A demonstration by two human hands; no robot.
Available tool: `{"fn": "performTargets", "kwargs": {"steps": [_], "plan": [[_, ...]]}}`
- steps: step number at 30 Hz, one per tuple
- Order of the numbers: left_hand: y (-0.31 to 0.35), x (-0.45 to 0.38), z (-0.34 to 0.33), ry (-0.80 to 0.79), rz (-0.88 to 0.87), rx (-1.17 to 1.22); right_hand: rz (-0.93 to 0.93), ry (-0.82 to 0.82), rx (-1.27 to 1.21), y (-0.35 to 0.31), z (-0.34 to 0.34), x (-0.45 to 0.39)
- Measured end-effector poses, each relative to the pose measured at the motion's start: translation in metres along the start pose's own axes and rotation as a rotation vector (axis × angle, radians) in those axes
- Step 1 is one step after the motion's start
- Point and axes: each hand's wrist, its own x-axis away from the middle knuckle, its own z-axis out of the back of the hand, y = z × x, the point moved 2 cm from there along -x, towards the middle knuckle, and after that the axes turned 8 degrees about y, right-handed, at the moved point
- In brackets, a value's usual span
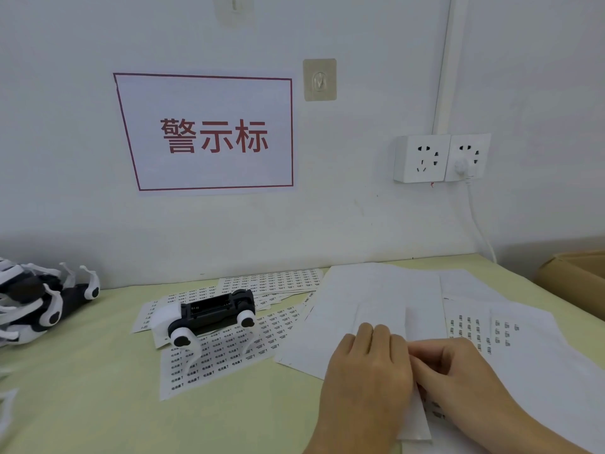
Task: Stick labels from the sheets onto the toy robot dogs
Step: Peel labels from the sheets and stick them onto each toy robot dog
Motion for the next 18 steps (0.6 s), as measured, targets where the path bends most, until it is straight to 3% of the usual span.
{"fn": "performTargets", "kwargs": {"steps": [4,8,13,18], "plan": [[0.002,0.003,-0.004,0.019,-0.072,-0.177,-0.005,0.003,0.01,0.002,0.0,-0.001],[-0.002,0.002,-0.007,0.035,-0.066,-0.119,0.015,0.005,0.014,0.004,0.001,-0.001],[-0.012,0.005,-0.015,0.065,0.123,0.205,-0.009,-0.01,0.033,0.003,0.002,-0.001],[-0.021,0.005,-0.02,-0.055,0.439,0.578,-0.007,-0.011,0.026,0.006,0.002,-0.002]]}}
